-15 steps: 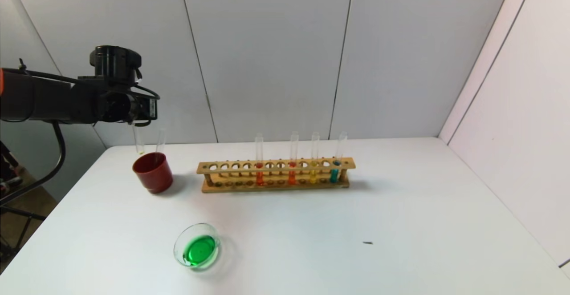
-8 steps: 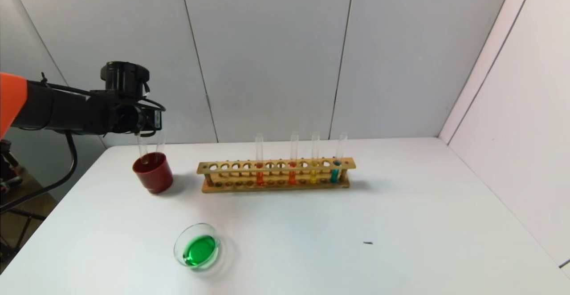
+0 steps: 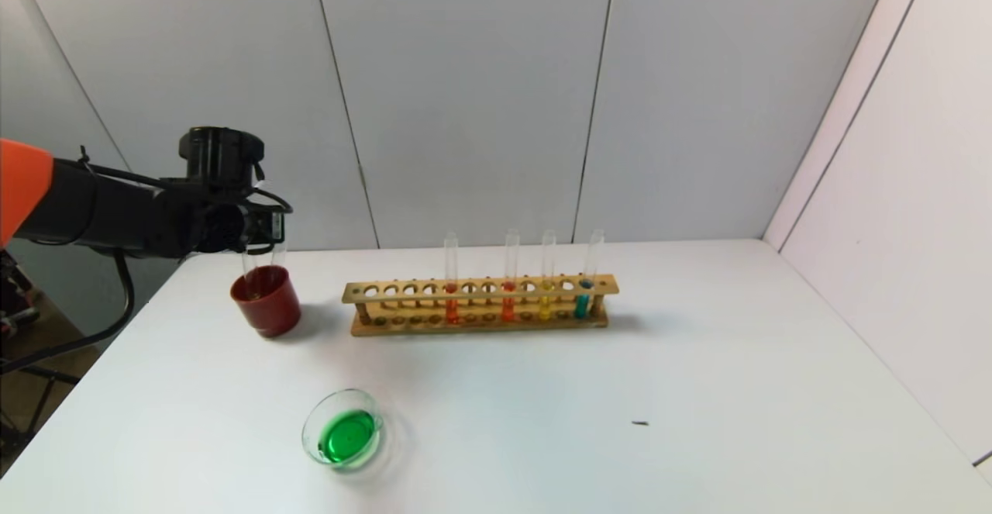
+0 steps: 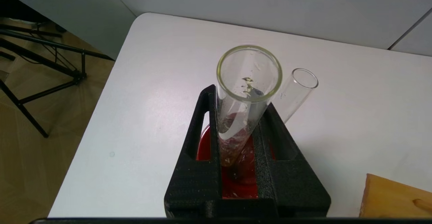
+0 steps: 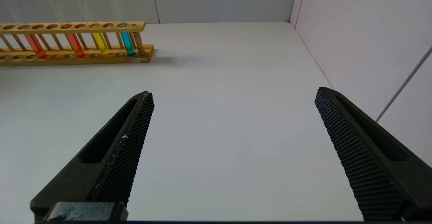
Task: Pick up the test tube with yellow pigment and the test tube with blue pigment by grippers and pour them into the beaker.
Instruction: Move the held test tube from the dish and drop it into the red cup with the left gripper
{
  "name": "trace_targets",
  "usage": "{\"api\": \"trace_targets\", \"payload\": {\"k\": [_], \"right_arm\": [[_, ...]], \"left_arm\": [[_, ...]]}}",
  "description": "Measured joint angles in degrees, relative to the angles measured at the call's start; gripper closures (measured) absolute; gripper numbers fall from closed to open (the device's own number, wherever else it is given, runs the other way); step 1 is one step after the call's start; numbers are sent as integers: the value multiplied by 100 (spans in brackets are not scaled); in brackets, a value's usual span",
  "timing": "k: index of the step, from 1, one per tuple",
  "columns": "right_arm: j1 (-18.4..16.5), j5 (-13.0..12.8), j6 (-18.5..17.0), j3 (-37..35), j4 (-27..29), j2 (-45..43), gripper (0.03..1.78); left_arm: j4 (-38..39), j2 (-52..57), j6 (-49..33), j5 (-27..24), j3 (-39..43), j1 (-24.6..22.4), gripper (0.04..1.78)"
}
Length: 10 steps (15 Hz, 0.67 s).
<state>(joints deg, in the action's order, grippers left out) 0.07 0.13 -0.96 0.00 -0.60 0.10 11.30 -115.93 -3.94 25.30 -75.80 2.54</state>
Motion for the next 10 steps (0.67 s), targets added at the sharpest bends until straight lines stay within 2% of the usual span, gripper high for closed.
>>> {"api": "trace_targets", "payload": {"k": [3, 5, 7, 10], "right_arm": [[-2, 2, 0, 0, 0, 0, 7], [0, 2, 0, 0, 0, 0, 7], [0, 2, 0, 0, 0, 0, 7], [0, 0, 0, 0, 0, 0, 7]], "left_arm": [[250, 22, -11, 11, 310, 18, 146], [422, 69, -13, 0, 571, 51, 132], [749, 135, 6, 9, 806, 118, 107], [859, 271, 11, 11, 1026, 201, 54]]}}
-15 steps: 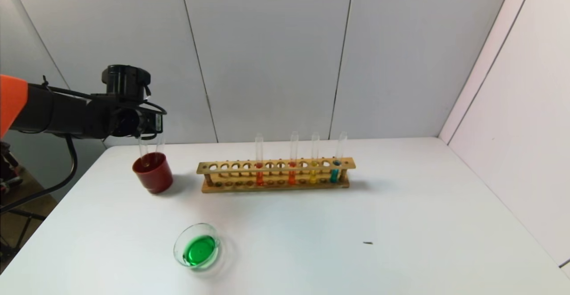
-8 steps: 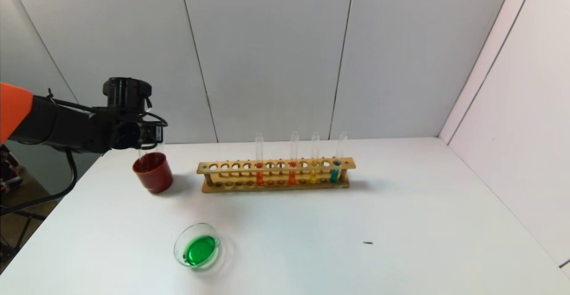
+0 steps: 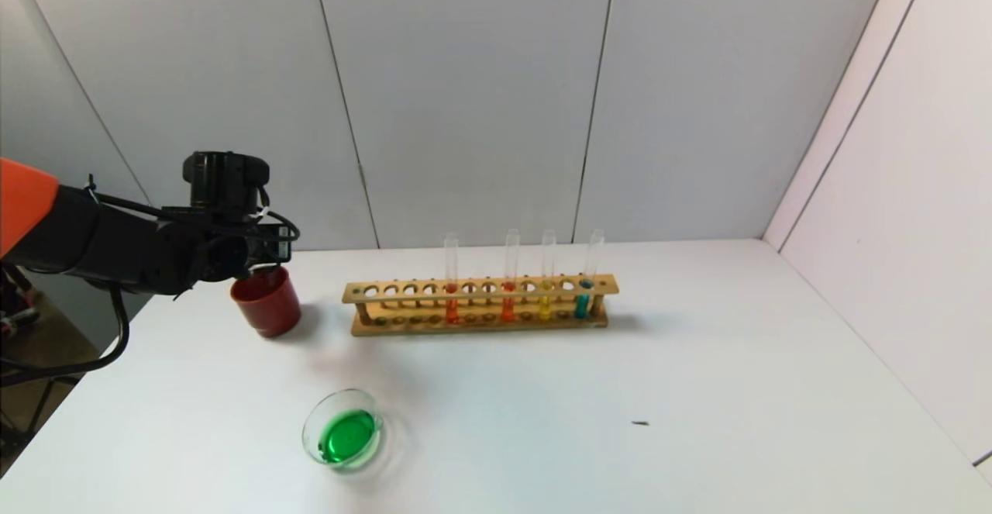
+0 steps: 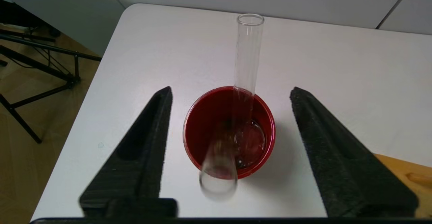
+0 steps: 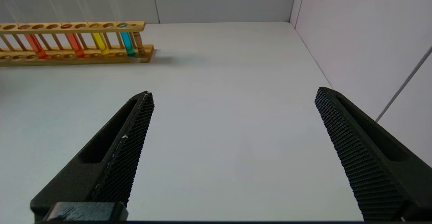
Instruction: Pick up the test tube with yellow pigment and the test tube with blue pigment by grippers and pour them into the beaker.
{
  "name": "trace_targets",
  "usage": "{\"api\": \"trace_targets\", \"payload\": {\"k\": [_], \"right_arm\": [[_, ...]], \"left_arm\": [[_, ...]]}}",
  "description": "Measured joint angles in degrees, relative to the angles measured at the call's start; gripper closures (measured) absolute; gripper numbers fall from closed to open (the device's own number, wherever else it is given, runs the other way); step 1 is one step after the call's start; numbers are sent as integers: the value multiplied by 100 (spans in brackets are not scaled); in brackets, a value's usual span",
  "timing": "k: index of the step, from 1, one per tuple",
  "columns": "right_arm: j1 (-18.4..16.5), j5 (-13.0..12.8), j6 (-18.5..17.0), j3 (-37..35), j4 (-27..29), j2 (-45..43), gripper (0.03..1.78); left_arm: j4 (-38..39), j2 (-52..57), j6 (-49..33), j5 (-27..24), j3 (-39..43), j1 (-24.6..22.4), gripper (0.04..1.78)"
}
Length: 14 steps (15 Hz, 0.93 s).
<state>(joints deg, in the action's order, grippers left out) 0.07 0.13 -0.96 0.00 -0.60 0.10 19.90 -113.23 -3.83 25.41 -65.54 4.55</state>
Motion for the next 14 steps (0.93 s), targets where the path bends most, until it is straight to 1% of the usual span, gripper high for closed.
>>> {"api": "trace_targets", "payload": {"k": [2, 3, 5, 9, 14], "right_arm": [[0, 2, 0, 0, 2, 0, 7], [2, 2, 2, 0, 0, 0, 7], [0, 2, 0, 0, 2, 0, 7], [0, 2, 0, 0, 0, 0, 7], [0, 2, 0, 0, 2, 0, 7]], "left_arm": [[-2, 127, 13, 2, 68, 22, 28], [-2, 210, 44, -2, 73, 29, 19], [-72, 405, 118, -5, -9, 18, 8], [-276, 923, 188, 0, -48, 13, 7], [-499, 2018, 304, -49, 407, 20, 7]]}}
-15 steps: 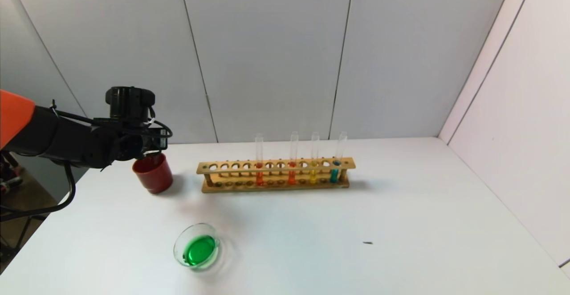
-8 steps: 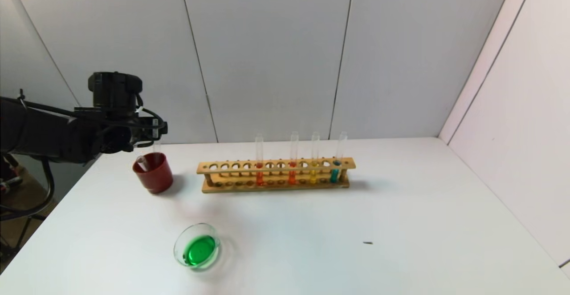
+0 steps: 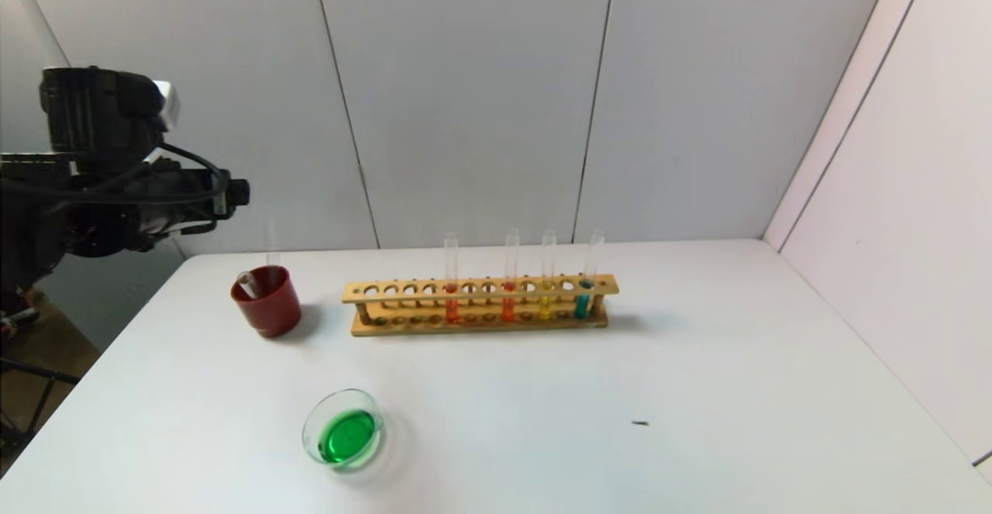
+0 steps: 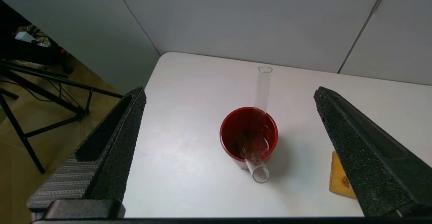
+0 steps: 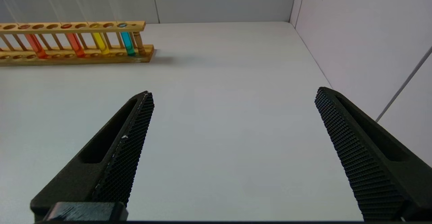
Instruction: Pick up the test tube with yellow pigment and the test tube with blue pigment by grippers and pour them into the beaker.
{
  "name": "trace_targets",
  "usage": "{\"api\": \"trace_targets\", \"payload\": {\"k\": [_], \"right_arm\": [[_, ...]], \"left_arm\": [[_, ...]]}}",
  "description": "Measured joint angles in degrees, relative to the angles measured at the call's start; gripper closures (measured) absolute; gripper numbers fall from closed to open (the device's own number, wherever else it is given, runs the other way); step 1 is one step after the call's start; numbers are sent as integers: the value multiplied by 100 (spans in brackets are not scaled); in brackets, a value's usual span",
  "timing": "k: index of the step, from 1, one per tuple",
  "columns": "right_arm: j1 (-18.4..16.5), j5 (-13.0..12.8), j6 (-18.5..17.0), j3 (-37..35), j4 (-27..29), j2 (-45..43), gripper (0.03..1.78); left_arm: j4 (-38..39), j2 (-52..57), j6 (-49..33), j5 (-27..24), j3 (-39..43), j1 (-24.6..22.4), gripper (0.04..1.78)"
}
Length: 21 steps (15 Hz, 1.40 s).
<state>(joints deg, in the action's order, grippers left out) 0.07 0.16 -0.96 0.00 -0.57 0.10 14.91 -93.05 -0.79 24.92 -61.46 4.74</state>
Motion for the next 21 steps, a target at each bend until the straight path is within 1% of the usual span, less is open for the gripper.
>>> {"api": "trace_targets", "payload": {"k": [4, 7, 13, 17, 21], "right_arm": [[0, 0, 2, 0, -2, 0, 7], [-2, 0, 0, 0, 0, 0, 7], [2, 0, 0, 0, 0, 0, 7], [-2, 0, 0, 0, -2, 0, 7], [0, 0, 0, 0, 0, 0, 7]], "left_arm": [[-463, 1237, 49, -149, 533, -1, 7], [-1090, 2481, 50, -234, 1006, -6, 7], [-2940, 5082, 35, -508, 1744, -9, 7], [-3944, 6315, 9, -496, 2280, -26, 7], [-4106, 7313, 95, -546, 3090, -52, 7]]}}
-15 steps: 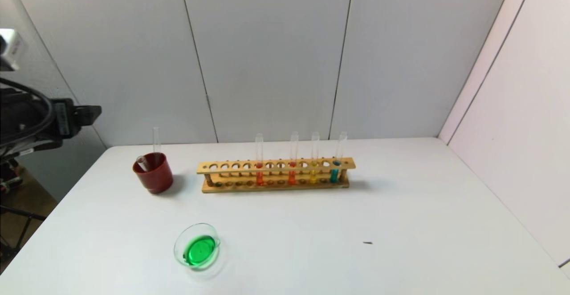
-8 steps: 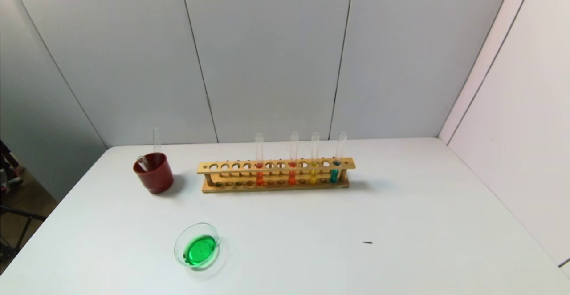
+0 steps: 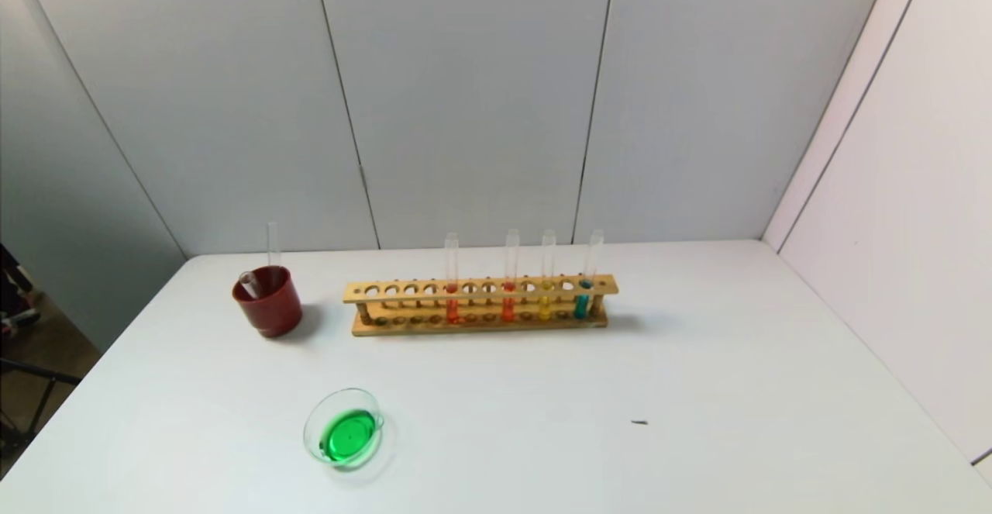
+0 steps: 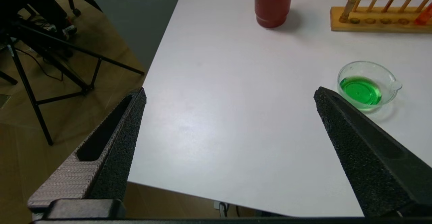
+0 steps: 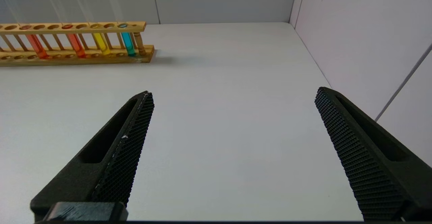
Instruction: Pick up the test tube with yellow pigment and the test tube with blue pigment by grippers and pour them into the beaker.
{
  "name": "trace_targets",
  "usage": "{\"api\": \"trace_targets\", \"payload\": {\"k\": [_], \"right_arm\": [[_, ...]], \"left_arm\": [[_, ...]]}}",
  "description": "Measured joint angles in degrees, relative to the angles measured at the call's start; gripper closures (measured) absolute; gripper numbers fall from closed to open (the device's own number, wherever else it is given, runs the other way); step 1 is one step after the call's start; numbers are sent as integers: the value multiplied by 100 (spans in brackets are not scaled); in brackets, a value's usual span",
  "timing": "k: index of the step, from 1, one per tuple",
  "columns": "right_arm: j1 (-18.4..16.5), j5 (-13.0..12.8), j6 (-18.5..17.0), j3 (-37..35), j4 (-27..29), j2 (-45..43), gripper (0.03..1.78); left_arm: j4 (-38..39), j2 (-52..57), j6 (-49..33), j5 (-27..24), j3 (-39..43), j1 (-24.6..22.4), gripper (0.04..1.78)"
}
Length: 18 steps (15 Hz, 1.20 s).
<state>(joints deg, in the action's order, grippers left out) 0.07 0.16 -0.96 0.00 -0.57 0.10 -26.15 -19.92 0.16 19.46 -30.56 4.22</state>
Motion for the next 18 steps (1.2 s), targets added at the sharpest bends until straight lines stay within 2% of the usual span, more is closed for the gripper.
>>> {"api": "trace_targets", "payload": {"k": [5, 8, 10, 14, 18], "right_arm": [[0, 0, 0, 0, -2, 0, 7], [0, 0, 2, 0, 0, 0, 7], [-2, 0, 0, 0, -2, 0, 7], [0, 0, 0, 0, 0, 0, 7], [0, 0, 0, 0, -2, 0, 7]], "left_arm": [[-33, 835, 155, -212, 766, -296, 7], [24, 1488, 466, -835, 1367, -347, 7], [639, 1780, 588, -1270, 1891, -369, 7], [2527, 1976, 510, -1930, 2889, -384, 7], [2505, 2003, 168, -2039, 3034, -389, 7]]}}
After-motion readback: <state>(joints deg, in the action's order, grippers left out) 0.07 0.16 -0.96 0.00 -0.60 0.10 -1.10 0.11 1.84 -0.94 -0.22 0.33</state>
